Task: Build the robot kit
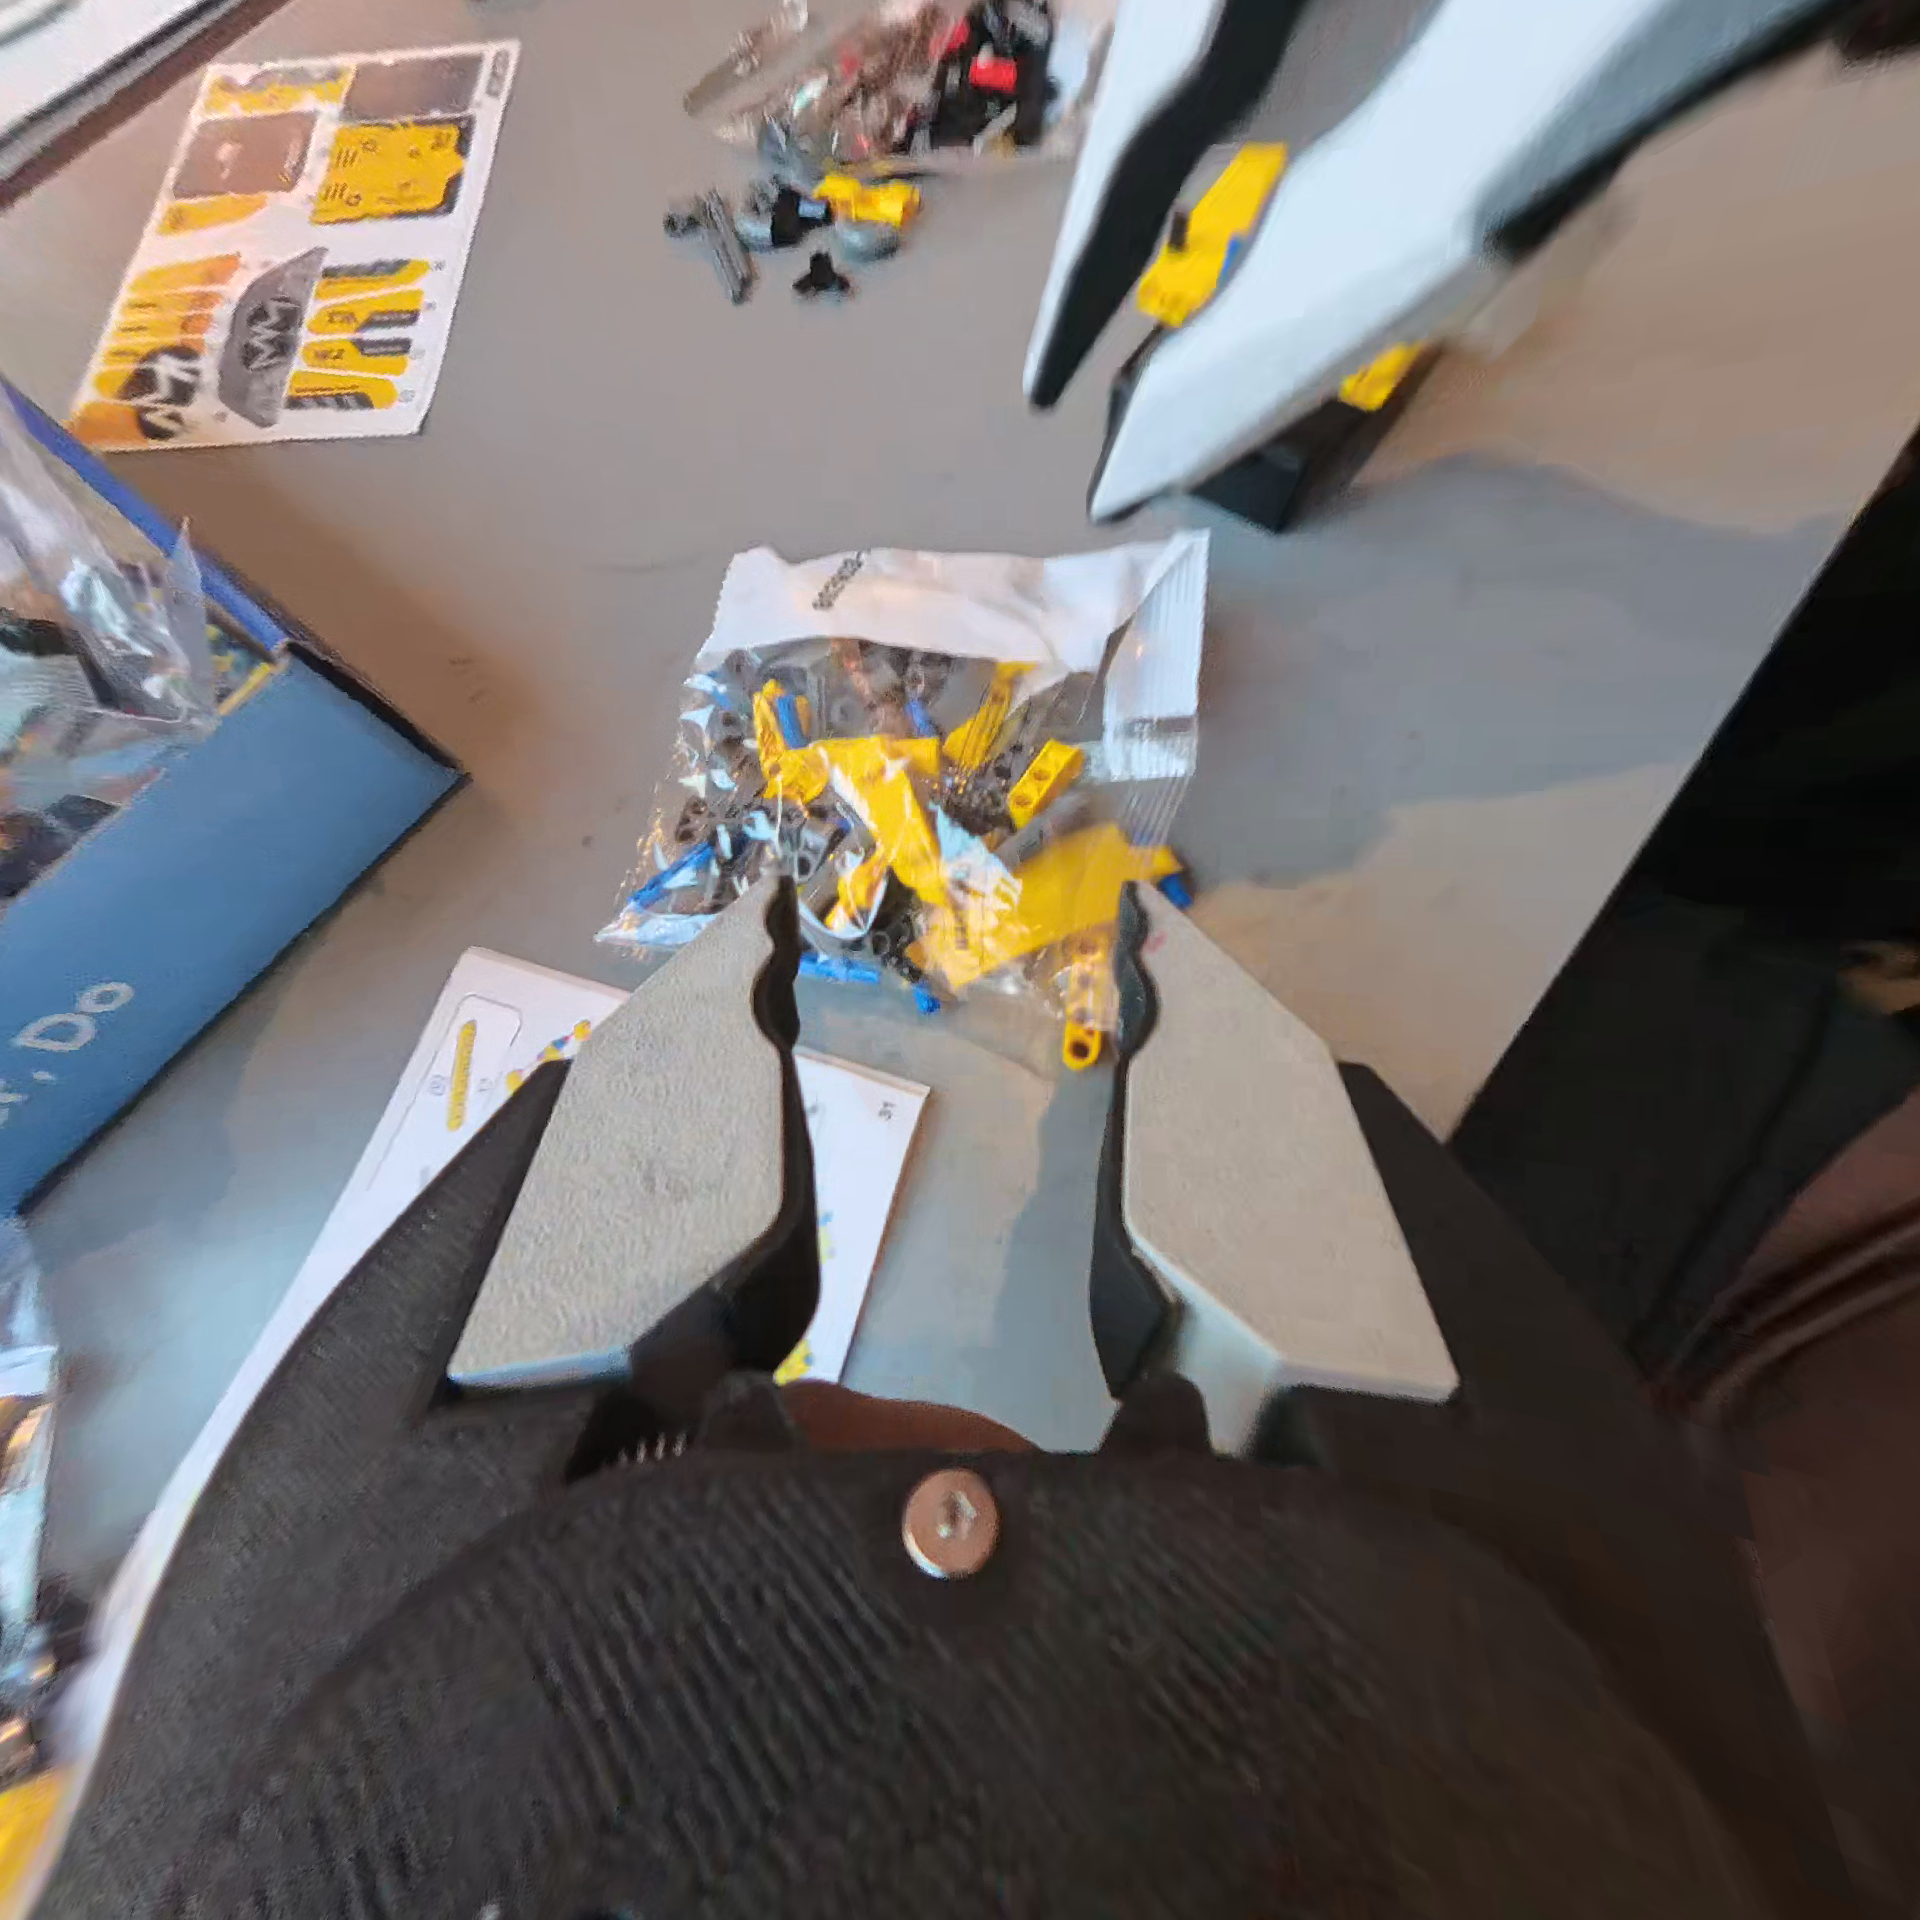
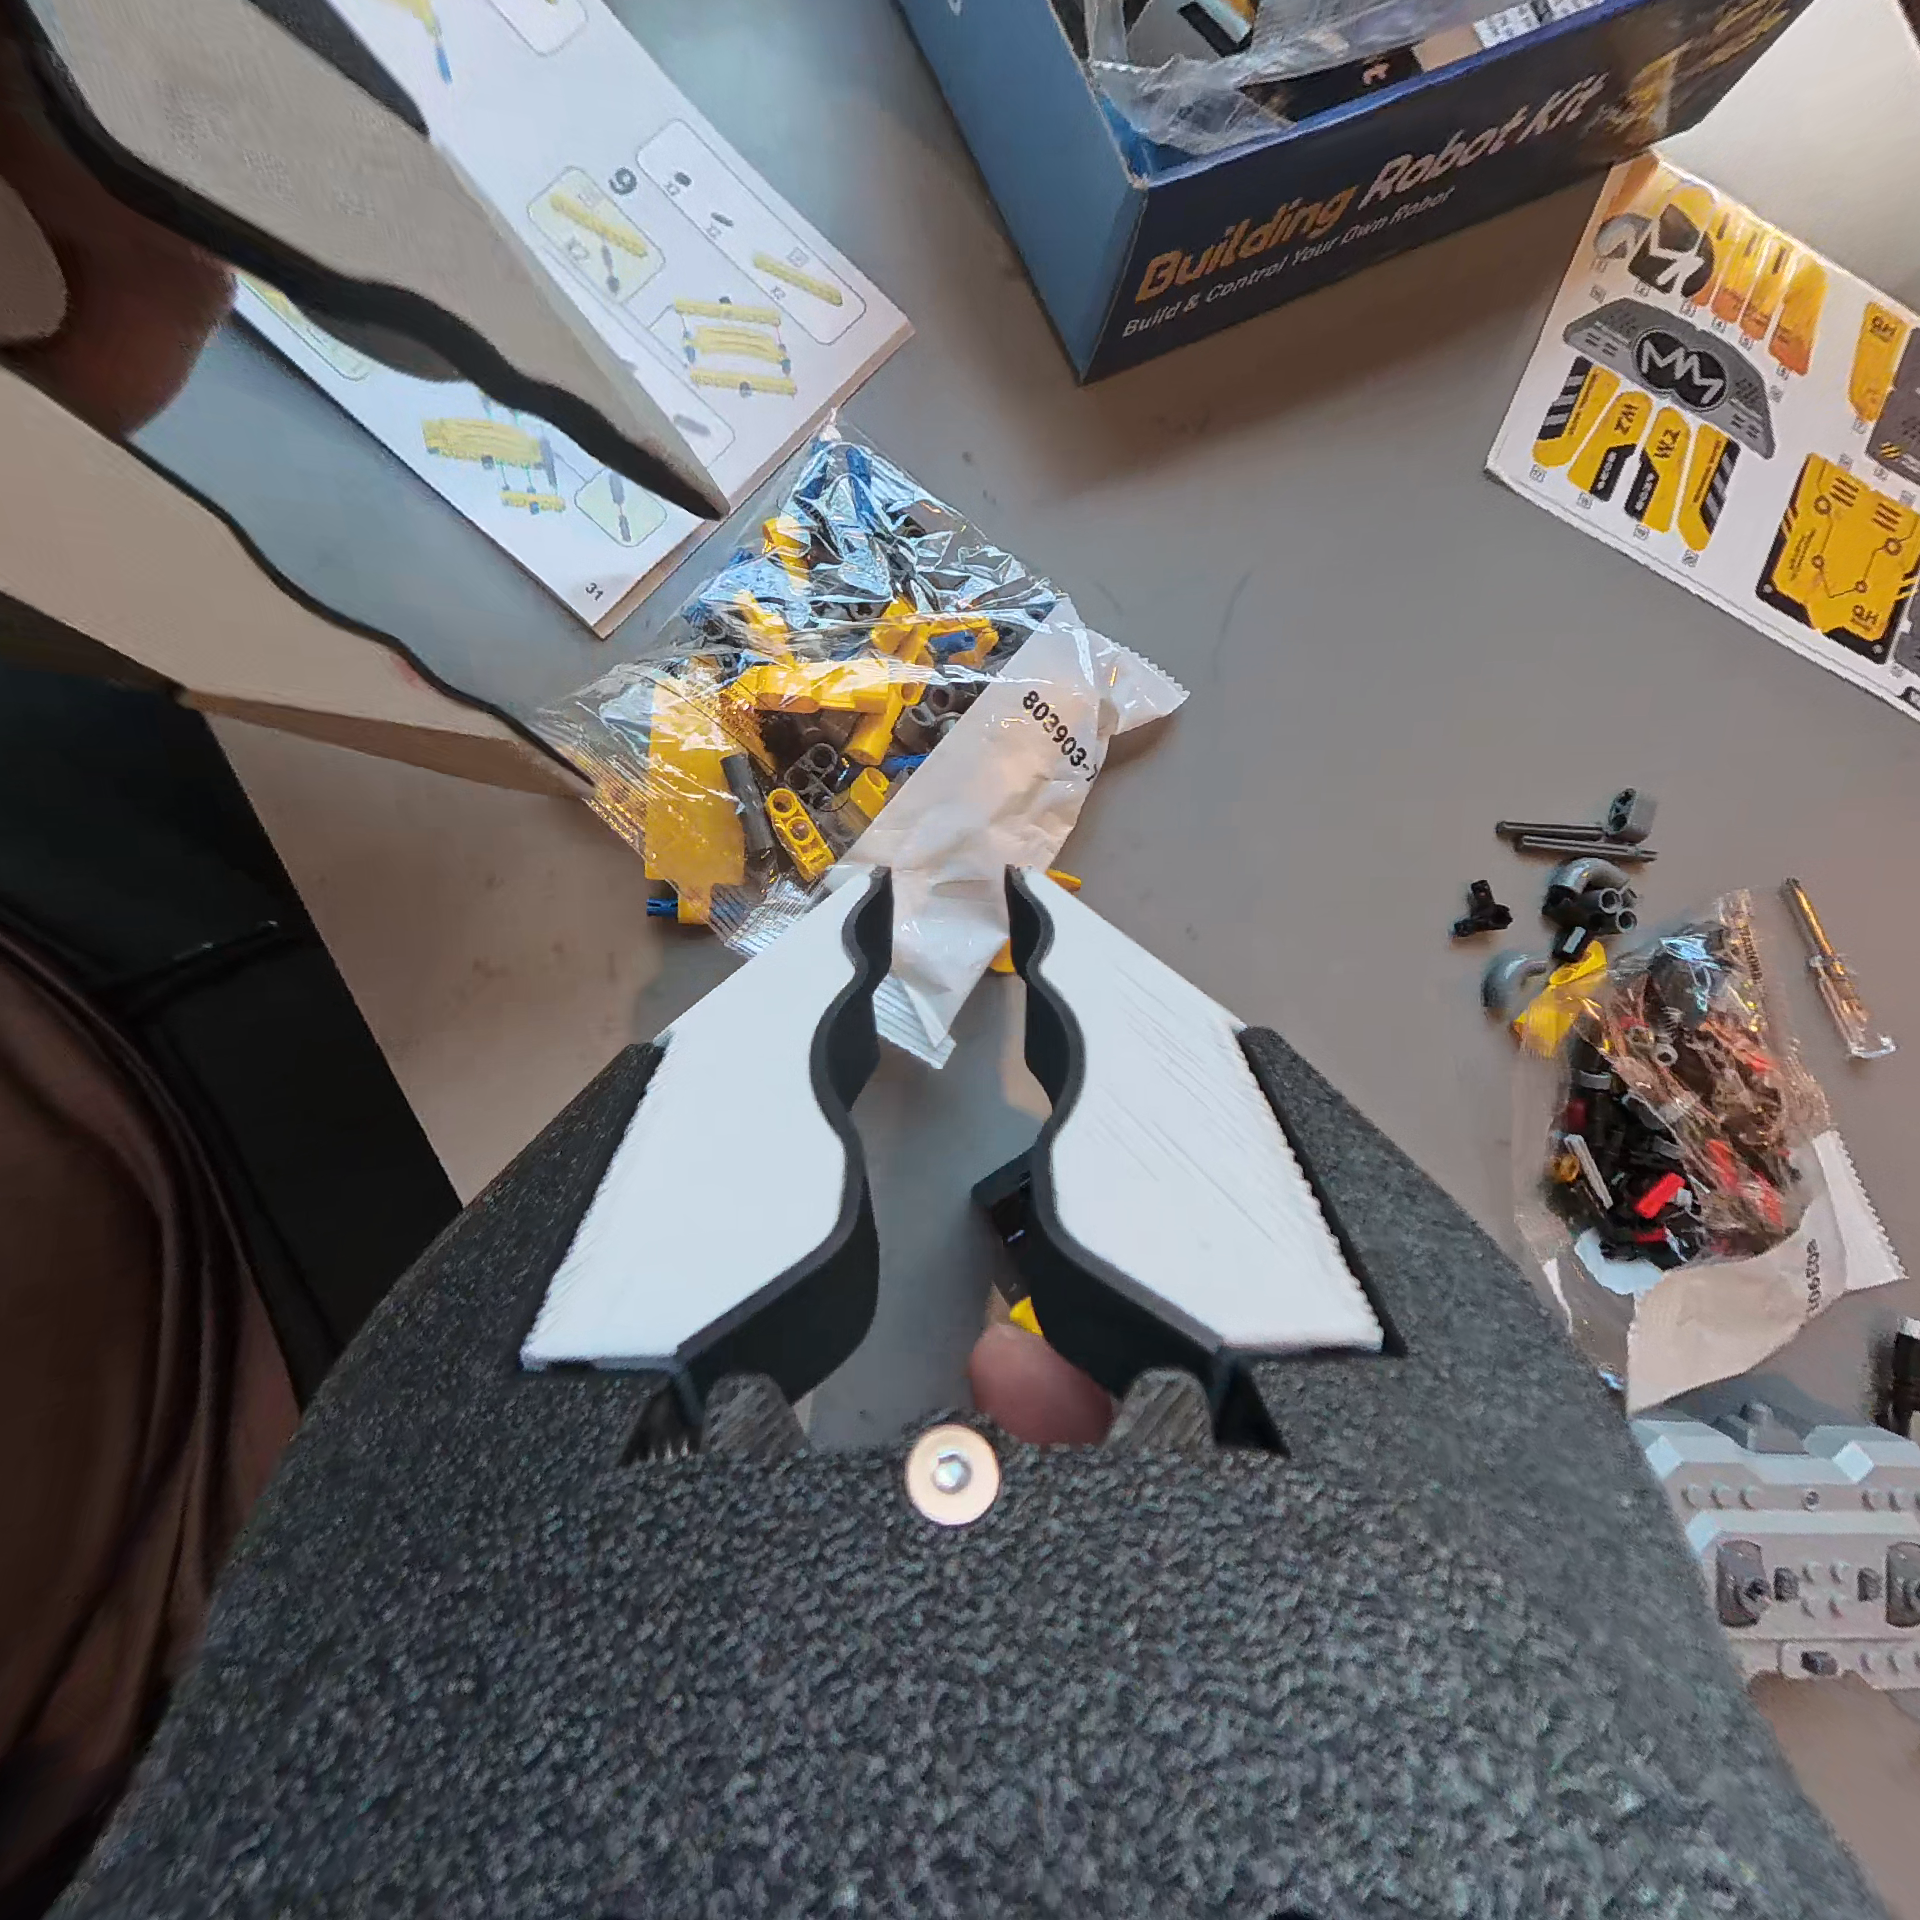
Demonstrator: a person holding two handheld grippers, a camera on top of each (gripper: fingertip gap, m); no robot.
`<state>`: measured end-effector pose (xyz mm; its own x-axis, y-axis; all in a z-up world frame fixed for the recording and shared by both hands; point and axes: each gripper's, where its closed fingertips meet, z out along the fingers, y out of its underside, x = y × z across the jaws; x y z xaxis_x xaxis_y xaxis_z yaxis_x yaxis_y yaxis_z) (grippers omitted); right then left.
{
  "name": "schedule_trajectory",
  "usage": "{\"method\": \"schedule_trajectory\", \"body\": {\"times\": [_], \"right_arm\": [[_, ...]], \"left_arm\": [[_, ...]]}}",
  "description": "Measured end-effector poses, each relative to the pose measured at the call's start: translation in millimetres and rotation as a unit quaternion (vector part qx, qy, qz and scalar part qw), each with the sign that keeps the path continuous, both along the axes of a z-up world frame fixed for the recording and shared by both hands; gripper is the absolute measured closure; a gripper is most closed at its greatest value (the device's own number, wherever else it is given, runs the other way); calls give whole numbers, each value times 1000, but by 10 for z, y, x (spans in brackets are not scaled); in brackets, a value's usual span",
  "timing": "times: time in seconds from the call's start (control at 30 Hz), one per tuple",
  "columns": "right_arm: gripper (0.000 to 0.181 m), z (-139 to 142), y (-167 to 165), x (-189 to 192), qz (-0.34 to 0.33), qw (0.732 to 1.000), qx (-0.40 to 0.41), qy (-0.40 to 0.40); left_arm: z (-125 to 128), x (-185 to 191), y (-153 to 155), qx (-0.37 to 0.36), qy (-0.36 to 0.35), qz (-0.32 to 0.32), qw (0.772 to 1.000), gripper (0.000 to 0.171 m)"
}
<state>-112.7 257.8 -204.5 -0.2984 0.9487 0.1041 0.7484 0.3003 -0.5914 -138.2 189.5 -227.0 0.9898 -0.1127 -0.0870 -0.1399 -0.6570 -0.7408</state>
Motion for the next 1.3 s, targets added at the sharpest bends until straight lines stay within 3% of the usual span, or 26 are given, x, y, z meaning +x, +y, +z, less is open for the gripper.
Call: {"method": "schedule_trajectory", "body": {"times": [0.07, 0.13, 0.23, 0.27, 0.53, 0.77, 1.03, 1.13, 1.3], "right_arm": [[160, 45, 22, 3, -5, 1000, -6, 6], [160, 76, 36, 18, -5, 1000, -6, 9], [159, 120, 73, 56, -8, 1000, 0, 12], [159, 133, 83, 70, -10, 1000, -1, 14], [159, 154, 164, 139, -18, 1000, 11, 12], [157, 5, 207, 130, -23, 1000, 4, -8], [155, -88, 358, 147, -45, 999, 11, -21], [156, -159, 372, 156, -38, 998, 33, -33], [156, -332, 333, 158, -4, 995, 75, -61]], "left_arm": [[-106, -39, -1, -20, 43, 2, 999, 117], [-155, -26, 37, -26, 44, 2, 999, 129], [-130, -81, 123, -24, 47, 16, 998, 167], [-107, -121, 165, -19, 55, 20, 998, 171], [81, -236, 429, -22, 26, 44, 998, 171], [194, -309, 605, -11, -56, 71, 996, 171], [-20, -631, 560, -10, -33, 125, 992, 171], [-65, -600, 498, -17, -4, 114, 993, 146], [-99, -485, 412, -28, 56, 59, 996, 123]]}}
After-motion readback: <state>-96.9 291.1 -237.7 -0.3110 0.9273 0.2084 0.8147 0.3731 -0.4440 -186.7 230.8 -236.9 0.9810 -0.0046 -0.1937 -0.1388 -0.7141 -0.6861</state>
